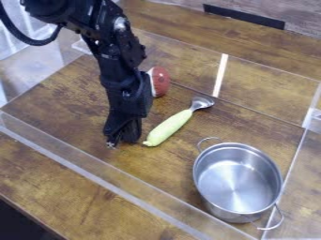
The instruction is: Move the green spoon to the left
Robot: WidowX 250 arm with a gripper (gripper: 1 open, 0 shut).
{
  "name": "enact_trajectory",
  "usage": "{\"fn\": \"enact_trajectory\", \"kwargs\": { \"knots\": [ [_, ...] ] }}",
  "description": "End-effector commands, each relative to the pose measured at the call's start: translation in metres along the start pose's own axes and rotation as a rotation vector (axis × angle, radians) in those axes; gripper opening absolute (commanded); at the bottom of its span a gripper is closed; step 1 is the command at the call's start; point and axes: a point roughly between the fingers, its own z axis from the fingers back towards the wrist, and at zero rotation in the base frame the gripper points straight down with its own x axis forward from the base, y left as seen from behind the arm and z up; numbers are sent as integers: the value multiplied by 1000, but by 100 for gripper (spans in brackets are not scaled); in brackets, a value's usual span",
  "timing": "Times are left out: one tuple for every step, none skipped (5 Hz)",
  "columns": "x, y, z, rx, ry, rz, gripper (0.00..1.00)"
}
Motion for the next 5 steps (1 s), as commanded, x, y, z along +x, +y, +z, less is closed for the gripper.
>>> {"fn": "enact_trajectory", "kwargs": {
  "knots": [
    [17,0,23,30,-5,-16,0],
    [44,12,42,22,18,73,0],
    [89,23,46,21,37,174,0],
    [99,15,35,18,11,167,0],
    [88,18,27,10,-11,195,0]
  ]
}}
